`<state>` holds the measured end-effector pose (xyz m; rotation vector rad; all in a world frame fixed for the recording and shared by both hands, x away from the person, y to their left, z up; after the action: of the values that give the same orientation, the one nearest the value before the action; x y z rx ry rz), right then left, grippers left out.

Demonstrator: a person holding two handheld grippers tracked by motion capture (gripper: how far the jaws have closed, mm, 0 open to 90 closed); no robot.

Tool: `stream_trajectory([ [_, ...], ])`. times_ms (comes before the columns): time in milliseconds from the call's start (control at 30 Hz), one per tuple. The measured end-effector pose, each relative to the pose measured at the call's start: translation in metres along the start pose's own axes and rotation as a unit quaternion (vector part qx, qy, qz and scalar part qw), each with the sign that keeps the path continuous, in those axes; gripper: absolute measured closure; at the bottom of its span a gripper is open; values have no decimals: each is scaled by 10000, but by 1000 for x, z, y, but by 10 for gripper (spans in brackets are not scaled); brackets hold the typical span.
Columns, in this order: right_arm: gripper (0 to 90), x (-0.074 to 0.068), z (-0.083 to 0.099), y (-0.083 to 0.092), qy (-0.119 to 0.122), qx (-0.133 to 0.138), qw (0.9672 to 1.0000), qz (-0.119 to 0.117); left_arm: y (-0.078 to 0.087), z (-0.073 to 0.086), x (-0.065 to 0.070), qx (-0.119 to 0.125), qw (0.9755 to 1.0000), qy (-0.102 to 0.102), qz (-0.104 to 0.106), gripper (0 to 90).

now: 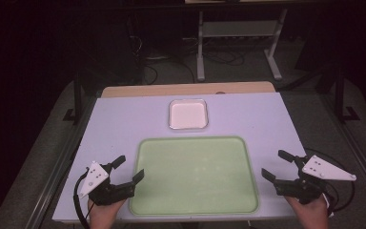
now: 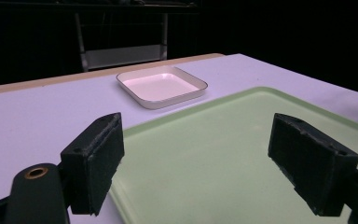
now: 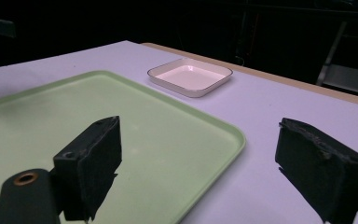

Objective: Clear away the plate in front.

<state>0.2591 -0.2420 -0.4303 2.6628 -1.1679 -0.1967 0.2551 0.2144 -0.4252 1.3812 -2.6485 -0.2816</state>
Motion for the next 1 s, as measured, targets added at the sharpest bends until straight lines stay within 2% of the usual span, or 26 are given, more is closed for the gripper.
stream_trajectory([
  [600,136,0,2,4,-25,-28,10000,17,-9,-2,-1,-67,9999,7,90,175],
  [733,136,0,1,5,-75,22,10000,29,-11,-7,-3,-22,10000,32,54,175],
  [833,136,0,1,4,-45,-13,10000,23,-13,-12,-4,-1,10000,-31,43,175],
  [1000,136,2,2,4,-65,-7,10000,38,-20,-15,-1,-72,9998,-69,147,175],
])
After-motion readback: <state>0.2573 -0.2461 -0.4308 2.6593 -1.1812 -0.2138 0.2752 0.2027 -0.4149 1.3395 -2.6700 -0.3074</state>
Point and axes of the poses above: each handheld gripper's, and its own axes: y roughly backward along the jaws, z roughly out of its underside, x roughly to its right, the point moved 6 cm from there along -y, roughly forward along the jaws, and after that the axes turned 2 degrees about -z, right-handed, at the moved point
